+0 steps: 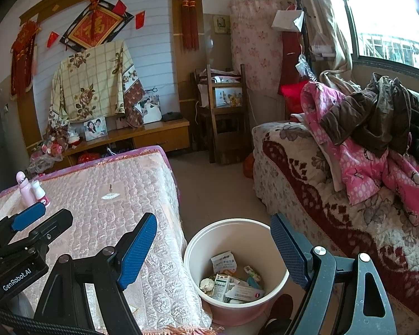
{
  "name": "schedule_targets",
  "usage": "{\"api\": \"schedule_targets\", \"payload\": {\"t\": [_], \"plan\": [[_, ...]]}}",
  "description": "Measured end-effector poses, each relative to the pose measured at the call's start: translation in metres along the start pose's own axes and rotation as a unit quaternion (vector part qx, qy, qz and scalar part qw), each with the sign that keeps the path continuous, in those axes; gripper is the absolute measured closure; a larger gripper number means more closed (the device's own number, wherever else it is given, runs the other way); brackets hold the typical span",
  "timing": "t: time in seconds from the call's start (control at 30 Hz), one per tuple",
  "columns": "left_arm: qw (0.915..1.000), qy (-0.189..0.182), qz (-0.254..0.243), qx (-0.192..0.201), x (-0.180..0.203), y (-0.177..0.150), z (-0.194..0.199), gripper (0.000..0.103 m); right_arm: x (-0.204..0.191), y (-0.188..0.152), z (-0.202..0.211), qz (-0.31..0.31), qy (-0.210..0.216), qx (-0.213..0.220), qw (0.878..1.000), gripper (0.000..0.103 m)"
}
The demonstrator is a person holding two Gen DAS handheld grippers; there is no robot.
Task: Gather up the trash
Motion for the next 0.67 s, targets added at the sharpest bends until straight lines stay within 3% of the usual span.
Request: {"api": "schedule_targets", "payload": {"t": [0.67], "plan": [[1.0000,-0.002,-0.002,-0.002,-0.002,-0.012,-0.007,0.030,0.001,-0.006,-0.007,0.002,-0.001,-0.009,1.000,0.021]]}}
Point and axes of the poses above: each gripper's, at about its wrist camera, not at the fingertips, and z roughly against the way its jaws point, x to its right, y to its top, the point moved 1 cm from there along -z, roughly the way its jaws point
